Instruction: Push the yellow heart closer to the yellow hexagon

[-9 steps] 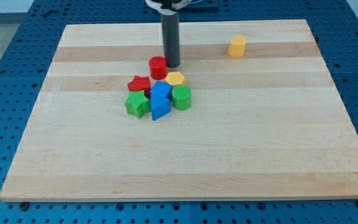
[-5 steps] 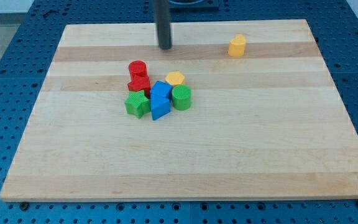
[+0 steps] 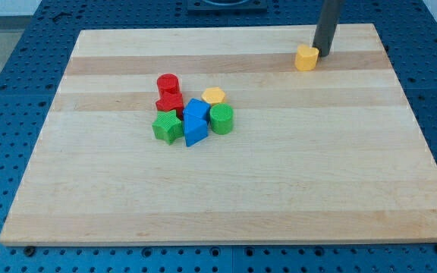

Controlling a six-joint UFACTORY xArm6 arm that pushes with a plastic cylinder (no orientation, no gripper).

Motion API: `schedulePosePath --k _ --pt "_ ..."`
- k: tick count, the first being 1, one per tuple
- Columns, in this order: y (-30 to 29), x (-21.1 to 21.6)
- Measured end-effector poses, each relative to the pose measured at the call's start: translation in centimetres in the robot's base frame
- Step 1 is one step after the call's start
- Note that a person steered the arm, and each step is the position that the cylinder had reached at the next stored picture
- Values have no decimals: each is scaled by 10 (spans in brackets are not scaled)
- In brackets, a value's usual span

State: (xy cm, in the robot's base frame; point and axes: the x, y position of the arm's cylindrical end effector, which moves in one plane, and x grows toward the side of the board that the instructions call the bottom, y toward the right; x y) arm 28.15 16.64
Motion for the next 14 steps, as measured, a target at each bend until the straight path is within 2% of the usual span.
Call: schedulePosePath --k 4,6,8,10,14 --pt "-104 33" --pt "-62 49" --pt "-105 60" --pt "-51 88" --pt "-144 94"
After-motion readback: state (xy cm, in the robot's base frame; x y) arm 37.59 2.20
